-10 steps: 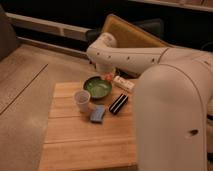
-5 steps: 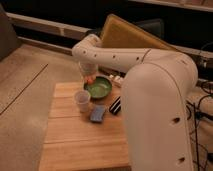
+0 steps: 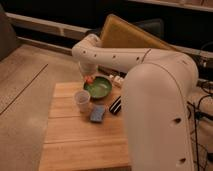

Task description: Place the pepper in the ceramic cup

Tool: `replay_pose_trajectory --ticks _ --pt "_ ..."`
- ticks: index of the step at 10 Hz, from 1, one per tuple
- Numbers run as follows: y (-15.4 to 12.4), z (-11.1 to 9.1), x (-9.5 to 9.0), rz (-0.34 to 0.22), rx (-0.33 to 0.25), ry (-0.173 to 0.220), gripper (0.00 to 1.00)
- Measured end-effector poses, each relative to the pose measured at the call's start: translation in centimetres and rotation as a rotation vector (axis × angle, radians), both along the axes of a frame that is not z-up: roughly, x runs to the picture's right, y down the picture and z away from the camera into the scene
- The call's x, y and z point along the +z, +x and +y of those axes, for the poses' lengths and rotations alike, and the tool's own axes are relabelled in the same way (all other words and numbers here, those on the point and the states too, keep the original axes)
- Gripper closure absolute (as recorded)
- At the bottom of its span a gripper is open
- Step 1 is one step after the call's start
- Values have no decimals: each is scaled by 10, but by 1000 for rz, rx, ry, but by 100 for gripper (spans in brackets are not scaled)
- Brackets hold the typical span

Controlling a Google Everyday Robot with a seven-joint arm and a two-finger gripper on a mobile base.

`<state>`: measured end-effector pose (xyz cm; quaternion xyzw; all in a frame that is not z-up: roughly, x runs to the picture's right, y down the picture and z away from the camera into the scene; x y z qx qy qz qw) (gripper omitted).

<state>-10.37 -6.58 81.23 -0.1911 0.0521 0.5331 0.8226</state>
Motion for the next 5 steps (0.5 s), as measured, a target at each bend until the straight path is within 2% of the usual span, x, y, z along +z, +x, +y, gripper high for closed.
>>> replay_pose_trajectory --ticks 2,5 --pt "-24 9 -3 -50 -21 -13 82" --pt "-37 36 -2 -78 -41 -77 82"
